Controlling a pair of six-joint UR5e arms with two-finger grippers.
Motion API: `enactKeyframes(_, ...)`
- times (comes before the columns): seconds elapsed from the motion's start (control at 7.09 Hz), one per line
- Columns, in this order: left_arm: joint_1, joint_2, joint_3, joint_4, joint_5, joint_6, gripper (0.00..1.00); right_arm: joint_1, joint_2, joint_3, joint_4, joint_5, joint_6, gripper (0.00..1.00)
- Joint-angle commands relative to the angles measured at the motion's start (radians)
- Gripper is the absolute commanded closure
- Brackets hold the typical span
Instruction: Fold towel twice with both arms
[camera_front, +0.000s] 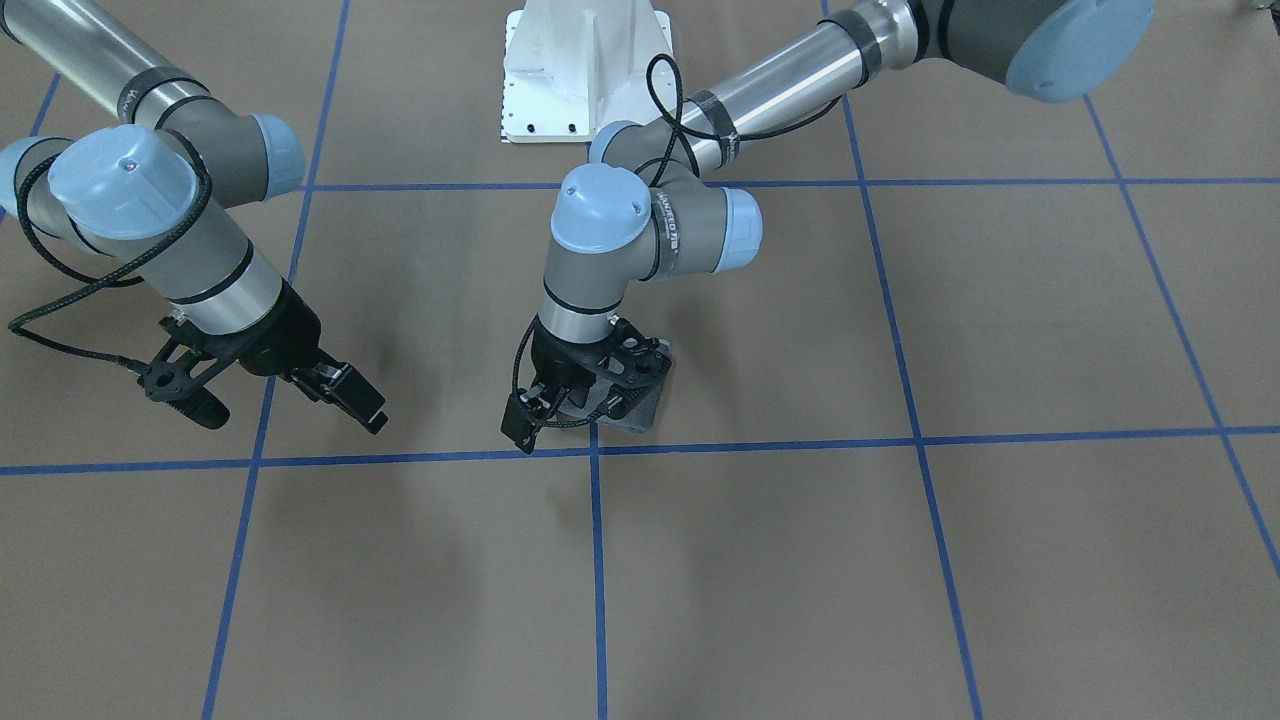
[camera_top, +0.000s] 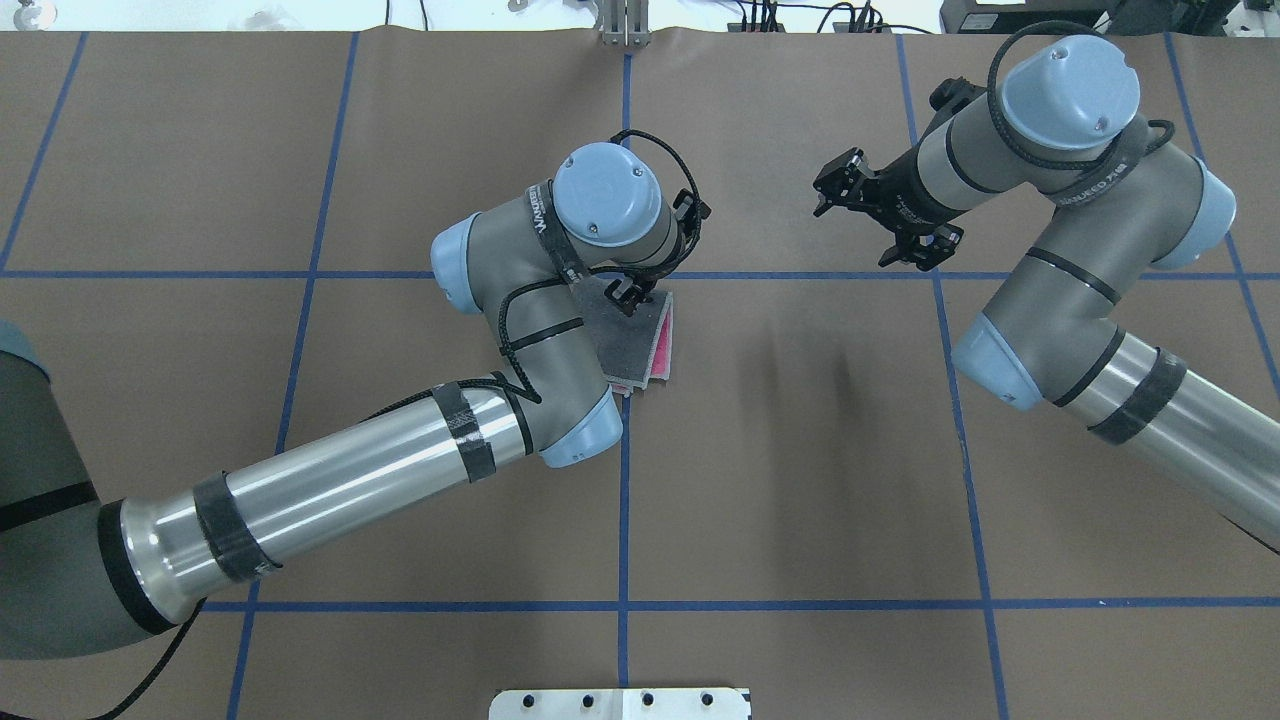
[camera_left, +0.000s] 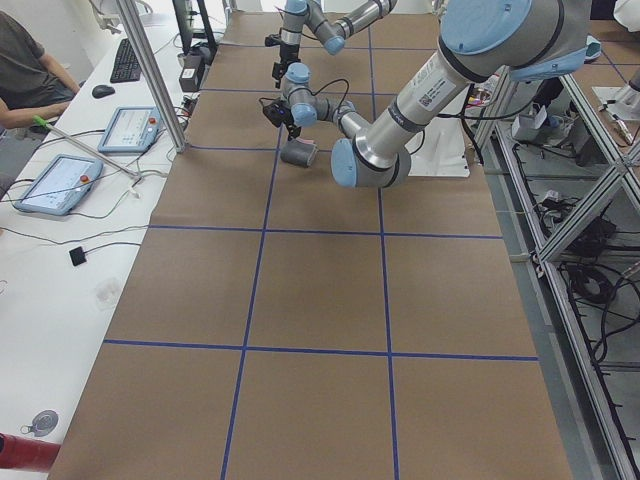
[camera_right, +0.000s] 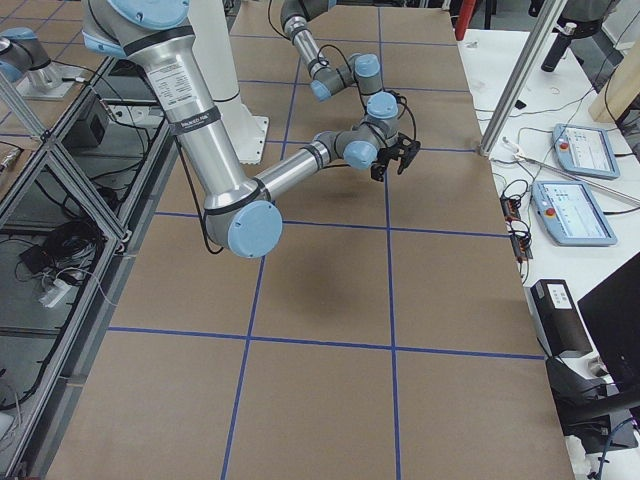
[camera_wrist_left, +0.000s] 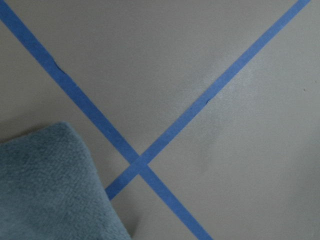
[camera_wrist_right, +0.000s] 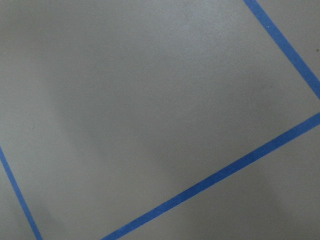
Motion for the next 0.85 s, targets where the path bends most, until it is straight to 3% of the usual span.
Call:
enactKeyframes(0.0, 0.004, -0.019, 0.064, -0.045, 0.023, 0.002, 0.0, 0.001, -0.008, 0.001, 0.001, -0.001, -0.007, 0.0)
enactKeyframes(0.42, -0.011, -0.042, 0.035, -0.041, 0.012, 0.011, 0.0, 0.001, -0.008, 0.001, 0.001, 0.0, -0.007, 0.0)
enactKeyframes(0.56, -0.033, -0.037, -0.029, -0.021, -0.038, 0.013, 0.0, 0.004, -0.012, 0.002, 0.001, 0.0, -0.007, 0.0)
enactKeyframes(0.71, -0.078, -0.013, -0.101, 0.031, -0.157, 0.013, 0.0, 0.007, -0.026, 0.01, 0.001, 0.0, -0.008, 0.0)
